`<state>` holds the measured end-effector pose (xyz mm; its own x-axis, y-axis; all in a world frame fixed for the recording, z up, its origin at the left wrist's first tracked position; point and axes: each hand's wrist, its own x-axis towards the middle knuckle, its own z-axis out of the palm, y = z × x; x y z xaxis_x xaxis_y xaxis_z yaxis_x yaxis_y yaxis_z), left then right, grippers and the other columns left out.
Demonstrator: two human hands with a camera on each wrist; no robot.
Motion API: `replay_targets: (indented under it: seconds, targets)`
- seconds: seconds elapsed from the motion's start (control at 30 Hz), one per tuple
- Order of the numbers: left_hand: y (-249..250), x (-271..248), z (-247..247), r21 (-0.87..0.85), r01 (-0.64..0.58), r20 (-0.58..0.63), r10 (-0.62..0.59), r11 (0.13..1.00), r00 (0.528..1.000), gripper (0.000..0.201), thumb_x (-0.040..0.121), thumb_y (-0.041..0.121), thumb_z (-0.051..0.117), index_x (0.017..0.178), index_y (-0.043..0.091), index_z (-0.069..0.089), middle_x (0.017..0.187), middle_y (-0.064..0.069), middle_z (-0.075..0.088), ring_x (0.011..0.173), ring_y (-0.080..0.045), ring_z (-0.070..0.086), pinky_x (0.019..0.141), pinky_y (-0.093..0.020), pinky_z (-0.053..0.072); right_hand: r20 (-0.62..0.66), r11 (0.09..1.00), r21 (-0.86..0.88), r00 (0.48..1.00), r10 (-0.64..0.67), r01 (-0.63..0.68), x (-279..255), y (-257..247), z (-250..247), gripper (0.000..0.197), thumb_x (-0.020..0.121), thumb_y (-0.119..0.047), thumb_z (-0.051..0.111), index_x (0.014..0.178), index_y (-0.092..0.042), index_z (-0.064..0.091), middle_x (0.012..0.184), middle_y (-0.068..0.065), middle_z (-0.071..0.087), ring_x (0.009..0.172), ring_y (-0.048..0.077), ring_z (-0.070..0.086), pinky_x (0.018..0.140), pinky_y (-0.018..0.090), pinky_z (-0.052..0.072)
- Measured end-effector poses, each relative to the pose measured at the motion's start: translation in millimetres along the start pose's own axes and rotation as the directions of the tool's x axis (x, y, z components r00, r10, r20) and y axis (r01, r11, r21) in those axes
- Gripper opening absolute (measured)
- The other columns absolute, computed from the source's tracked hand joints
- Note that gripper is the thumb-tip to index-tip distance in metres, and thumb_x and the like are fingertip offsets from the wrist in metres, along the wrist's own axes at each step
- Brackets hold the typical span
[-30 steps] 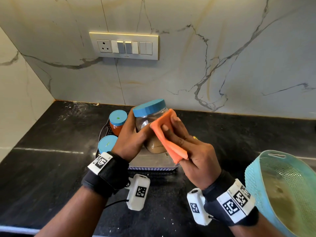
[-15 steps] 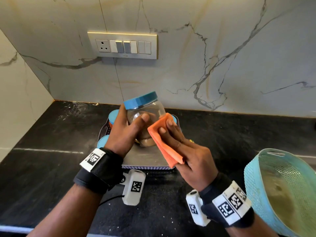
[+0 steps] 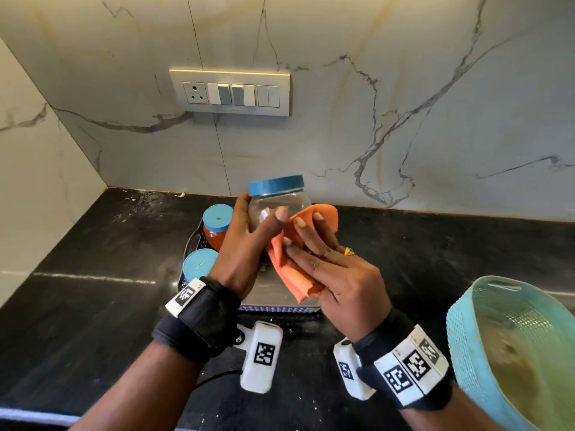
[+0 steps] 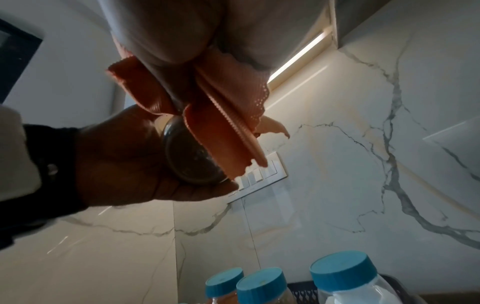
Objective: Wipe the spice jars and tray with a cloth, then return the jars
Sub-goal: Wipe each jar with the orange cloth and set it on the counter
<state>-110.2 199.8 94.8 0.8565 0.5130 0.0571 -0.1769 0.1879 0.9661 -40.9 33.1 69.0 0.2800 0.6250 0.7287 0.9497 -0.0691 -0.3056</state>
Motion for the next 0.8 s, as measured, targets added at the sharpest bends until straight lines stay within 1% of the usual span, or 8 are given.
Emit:
replay_targets:
  seconds: [0.07,0.17,0.37,0.43,0.5,0.6,0.7,0.8]
  targets:
    - [0.5,-0.9,4.5,-0.019,-0.007,-0.013,0.007,1.000,1.000,0.100,0.065,0.061,0.085,0.139,0.009,0.043,0.128,-0.014,0.067,0.121,-0.033,0.064,0.104,-0.054,0.049,-0.040,1.000,0.024,0.999,-0.010,0.011,3.2,-0.5,-2.7,0.033,0.097,-0.010,0.059,0.129,-0.016,0.066,0.143,0.003,0.055,0.125,0.016,0.060,0.093,0.036,0.057]
    - [0.3,-2.1,5.0,-0.062,-0.005,0.012,0.006,0.998,1.000,0.095,0.072,0.059,0.082,0.140,0.006,0.043,0.131,-0.016,0.065,0.123,-0.033,0.062,0.108,-0.054,0.046,-0.080,0.991,0.130,0.996,0.047,-0.036,12.9,4.7,-15.5,0.042,0.084,0.002,0.075,0.124,-0.010,0.069,0.138,0.007,0.060,0.129,0.017,0.058,0.103,0.030,0.051]
    - [1.6,-4.0,14.5,-0.146,0.033,0.063,-0.024,0.989,0.998,0.047,0.092,0.030,0.059,0.134,0.011,0.050,0.115,-0.003,0.072,0.109,-0.021,0.068,0.094,-0.046,0.055,-0.224,0.990,0.097,0.967,0.125,-0.106,35.9,12.6,-32.5,0.046,0.075,0.005,0.082,0.119,-0.005,0.071,0.128,0.008,0.067,0.119,0.013,0.065,0.101,0.022,0.051]
    - [4.2,-2.8,17.3,-0.117,-0.034,-0.011,0.033,0.993,0.999,0.056,0.092,0.037,0.061,0.137,0.007,0.046,0.115,-0.005,0.071,0.107,-0.023,0.068,0.089,-0.044,0.056,-0.241,0.994,0.075,0.966,0.090,-0.074,32.0,3.6,-32.6,0.037,0.080,-0.002,0.077,0.116,-0.006,0.072,0.127,0.008,0.067,0.119,0.015,0.065,0.101,0.029,0.053]
    - [4.6,-1.8,17.5,-0.097,-0.100,-0.069,0.094,0.990,0.993,0.075,0.087,0.049,0.067,0.141,0.003,0.042,0.126,-0.017,0.066,0.118,-0.036,0.063,0.102,-0.054,0.049,-0.223,0.999,0.039,0.975,0.017,-0.008,19.3,-6.3,-32.3,0.032,0.081,-0.001,0.073,0.113,-0.007,0.074,0.127,0.008,0.067,0.121,0.016,0.063,0.099,0.034,0.053]
    - [4.4,-2.2,15.5,-0.135,-0.131,-0.081,0.121,0.982,0.989,0.082,0.083,0.048,0.067,0.142,-0.001,0.038,0.126,-0.022,0.063,0.115,-0.038,0.062,0.102,-0.054,0.049,-0.182,0.997,-0.031,0.981,-0.069,0.065,2.3,-15.4,-33.7,0.032,0.078,0.003,0.078,0.108,-0.008,0.077,0.125,0.006,0.069,0.116,0.019,0.066,0.092,0.039,0.056]
    - [0.8,-5.2,14.7,-0.127,-0.143,-0.035,0.139,0.982,0.990,0.086,0.083,0.053,0.070,0.142,-0.001,0.039,0.130,-0.024,0.061,0.119,-0.043,0.060,0.104,-0.059,0.046,-0.208,0.998,-0.050,0.978,-0.034,0.024,13.5,-10.2,-40.2,0.036,0.073,0.001,0.084,0.106,-0.012,0.077,0.121,0.001,0.070,0.109,0.020,0.068,0.089,0.038,0.057]
    - [4.2,-9.8,21.5,-0.151,-0.131,-0.013,0.130,0.980,0.991,0.095,0.074,0.061,0.077,0.138,0.001,0.040,0.123,-0.017,0.065,0.114,-0.035,0.063,0.099,-0.054,0.050,-0.262,0.996,0.059,0.962,0.075,-0.062,41.3,1.6,-49.7,0.037,0.069,0.001,0.088,0.103,-0.009,0.077,0.117,0.002,0.072,0.108,0.015,0.069,0.094,0.032,0.056]
